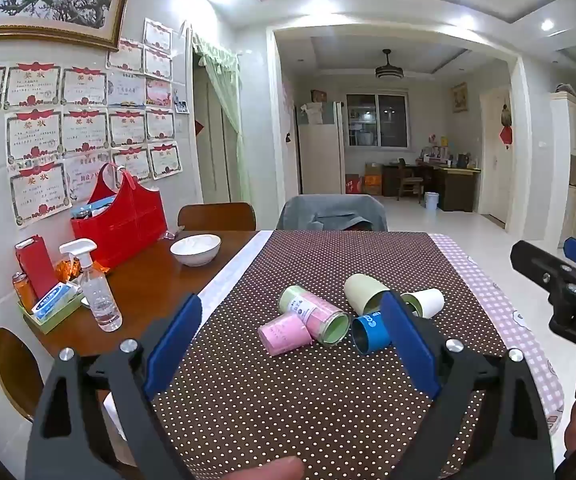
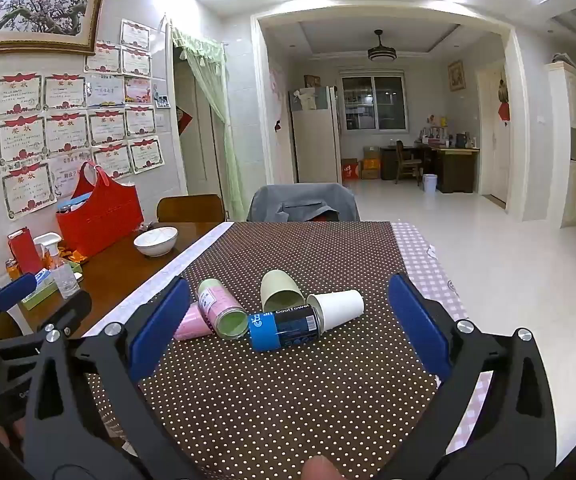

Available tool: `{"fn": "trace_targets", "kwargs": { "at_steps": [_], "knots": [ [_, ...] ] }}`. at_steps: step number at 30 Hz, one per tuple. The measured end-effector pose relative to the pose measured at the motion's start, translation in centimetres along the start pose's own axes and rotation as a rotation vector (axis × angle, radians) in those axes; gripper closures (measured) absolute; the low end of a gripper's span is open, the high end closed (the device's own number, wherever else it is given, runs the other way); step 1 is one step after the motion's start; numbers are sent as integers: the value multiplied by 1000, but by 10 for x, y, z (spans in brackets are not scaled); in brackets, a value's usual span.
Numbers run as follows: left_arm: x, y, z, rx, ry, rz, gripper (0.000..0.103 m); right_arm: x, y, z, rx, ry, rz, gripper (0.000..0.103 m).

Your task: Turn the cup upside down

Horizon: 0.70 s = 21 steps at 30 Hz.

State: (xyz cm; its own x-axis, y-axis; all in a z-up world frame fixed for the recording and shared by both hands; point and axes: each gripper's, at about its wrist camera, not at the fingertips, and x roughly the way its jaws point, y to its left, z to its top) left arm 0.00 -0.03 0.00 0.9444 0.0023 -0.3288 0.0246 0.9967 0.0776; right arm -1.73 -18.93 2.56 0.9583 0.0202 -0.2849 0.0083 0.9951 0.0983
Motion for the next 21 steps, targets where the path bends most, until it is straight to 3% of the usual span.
{"fn": "trace_targets", "kwargs": {
  "at_steps": [21],
  "knots": [
    [3,0,-2,-17,-9,-5,13,6,-3,-2,-2,10,-8,6]
  ]
}}
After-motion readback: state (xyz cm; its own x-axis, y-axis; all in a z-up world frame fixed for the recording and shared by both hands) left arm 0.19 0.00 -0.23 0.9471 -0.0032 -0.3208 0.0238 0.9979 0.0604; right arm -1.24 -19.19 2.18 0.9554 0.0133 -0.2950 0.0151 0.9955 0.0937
